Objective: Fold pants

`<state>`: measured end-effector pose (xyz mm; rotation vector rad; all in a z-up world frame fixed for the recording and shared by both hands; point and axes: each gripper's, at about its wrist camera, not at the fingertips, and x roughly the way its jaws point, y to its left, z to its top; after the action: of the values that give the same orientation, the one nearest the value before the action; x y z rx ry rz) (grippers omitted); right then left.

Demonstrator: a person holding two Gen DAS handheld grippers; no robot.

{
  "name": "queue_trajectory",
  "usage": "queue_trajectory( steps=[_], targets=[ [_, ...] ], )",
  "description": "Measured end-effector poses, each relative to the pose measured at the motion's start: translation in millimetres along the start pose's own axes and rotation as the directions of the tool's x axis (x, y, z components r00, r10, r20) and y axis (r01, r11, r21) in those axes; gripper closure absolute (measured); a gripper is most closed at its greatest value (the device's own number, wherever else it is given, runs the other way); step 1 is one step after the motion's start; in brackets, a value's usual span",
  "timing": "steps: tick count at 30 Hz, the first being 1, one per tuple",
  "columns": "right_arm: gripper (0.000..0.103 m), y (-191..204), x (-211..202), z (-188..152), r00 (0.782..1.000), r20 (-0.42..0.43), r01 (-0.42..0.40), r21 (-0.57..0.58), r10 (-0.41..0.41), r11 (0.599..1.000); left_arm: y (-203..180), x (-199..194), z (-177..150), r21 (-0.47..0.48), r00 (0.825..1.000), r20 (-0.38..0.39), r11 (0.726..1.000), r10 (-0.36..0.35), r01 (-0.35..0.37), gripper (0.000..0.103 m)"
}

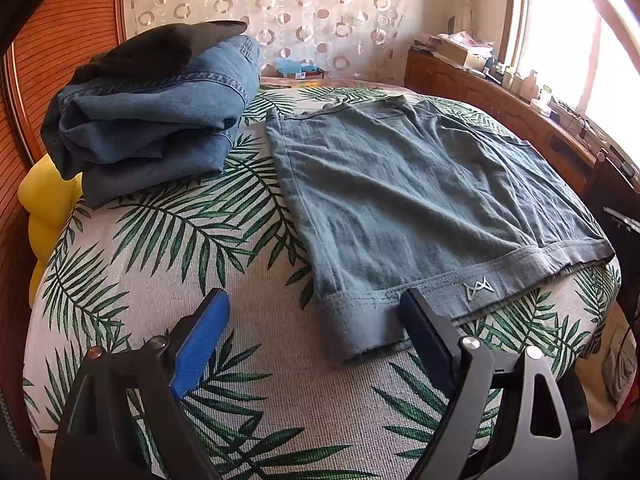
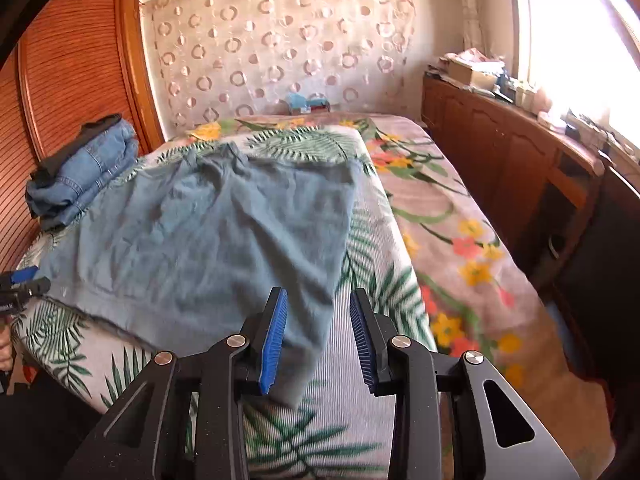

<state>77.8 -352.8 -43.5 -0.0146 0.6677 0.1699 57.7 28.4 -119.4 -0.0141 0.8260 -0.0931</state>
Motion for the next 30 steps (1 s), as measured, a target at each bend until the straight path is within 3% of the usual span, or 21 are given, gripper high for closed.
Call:
queue_trajectory(
  steps=[5, 11, 20, 23, 26, 30],
  targets=[
    [0.069, -10, 27, 36, 1.000, 0.008, -0.003, -0.041, 0.003, 0.999, -2, -3, 2, 0.007, 1.000, 0.011, 1.000, -0.010, 0.010, 0.016],
    [0.069, -31, 81, 76, 0.998, -0.047, -0.036, -0.030, 0.034, 0.999, -7, -12, 12, 0.025, 0.998, 0.036, 0.998, -0.050, 0.049, 0.018],
    [0.069, -54, 159, 117, 0.984, -0.175, -0.034, 0.002, 0.033, 0.999, -3, 0, 9, 0.024, 1.000, 0.005, 0.999, -0.028, 0.028, 0.018],
    [0.070, -61, 171, 127, 0.983, -0.171, -0.065, 0.037, 0.071, 0.997, -2, 3, 6, 0.024, 1.000, -0.006, 0.999, -0.025, 0.025, 0.018],
    [0.098, -58, 173, 126, 0.980, -0.180, -0.079, 0.041, 0.085, 0.996, -2, 3, 5, 0.021, 1.000, -0.007, 0.999, -0.030, 0.030, 0.018],
    [0.101, -60, 174, 127, 0.987, -0.159, -0.008, 0.013, 0.010, 1.000, -2, 3, 5, 0.021, 1.000, -0.006, 0.999, -0.031, 0.031, 0.018]
  ],
)
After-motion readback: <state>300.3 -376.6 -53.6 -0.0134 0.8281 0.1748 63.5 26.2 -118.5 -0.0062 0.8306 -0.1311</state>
